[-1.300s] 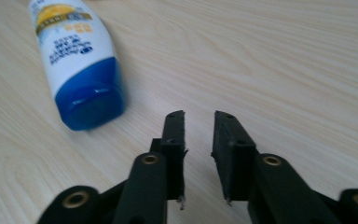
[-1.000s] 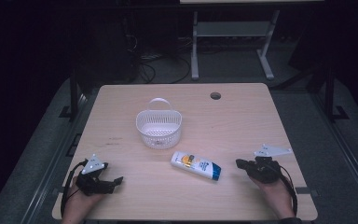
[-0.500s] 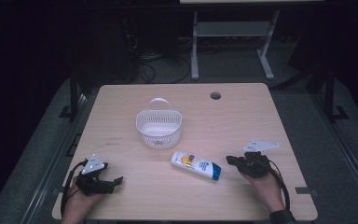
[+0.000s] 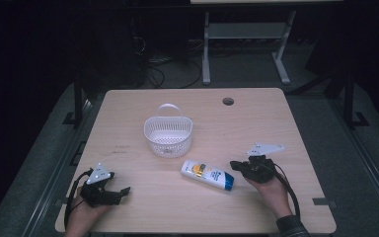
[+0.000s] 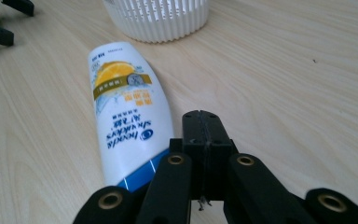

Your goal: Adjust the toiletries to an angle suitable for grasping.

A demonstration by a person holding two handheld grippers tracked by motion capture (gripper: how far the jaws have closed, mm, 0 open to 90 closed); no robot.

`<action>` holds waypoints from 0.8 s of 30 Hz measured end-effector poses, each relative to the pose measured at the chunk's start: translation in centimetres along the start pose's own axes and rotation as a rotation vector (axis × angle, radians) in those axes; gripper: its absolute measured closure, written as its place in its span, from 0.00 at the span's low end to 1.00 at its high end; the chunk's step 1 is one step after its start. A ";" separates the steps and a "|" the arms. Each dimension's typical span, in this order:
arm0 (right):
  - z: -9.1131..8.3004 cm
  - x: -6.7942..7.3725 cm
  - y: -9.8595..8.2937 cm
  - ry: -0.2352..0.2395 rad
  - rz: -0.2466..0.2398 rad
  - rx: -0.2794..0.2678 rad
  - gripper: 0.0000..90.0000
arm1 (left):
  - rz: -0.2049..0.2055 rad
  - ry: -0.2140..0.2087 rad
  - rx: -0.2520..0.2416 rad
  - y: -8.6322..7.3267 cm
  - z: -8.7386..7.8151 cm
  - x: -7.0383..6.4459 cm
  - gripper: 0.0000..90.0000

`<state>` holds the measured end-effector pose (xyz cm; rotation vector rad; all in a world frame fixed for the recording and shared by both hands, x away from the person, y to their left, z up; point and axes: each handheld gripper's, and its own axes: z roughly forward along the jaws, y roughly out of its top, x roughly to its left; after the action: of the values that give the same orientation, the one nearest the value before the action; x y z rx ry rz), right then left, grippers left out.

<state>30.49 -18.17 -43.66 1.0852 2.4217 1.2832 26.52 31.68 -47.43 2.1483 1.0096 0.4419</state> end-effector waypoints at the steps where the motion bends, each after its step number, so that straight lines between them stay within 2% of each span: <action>1: 0.1 0.0 0.2 0.003 0.000 -0.004 0.99 | 0.001 0.000 0.000 0.0 0.0 0.0 0.15; 11: 1.2 0.4 1.8 0.034 -0.012 -0.009 0.99 | 0.001 0.000 0.000 0.0 0.0 0.0 0.15; 24: 4.0 1.1 4.1 0.068 -0.024 0.002 0.99 | 0.002 -0.002 0.000 0.0 0.0 0.0 0.15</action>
<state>33.69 -13.44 -42.73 1.0257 2.4781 1.3314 26.51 31.68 -47.44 2.1490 1.0070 0.4408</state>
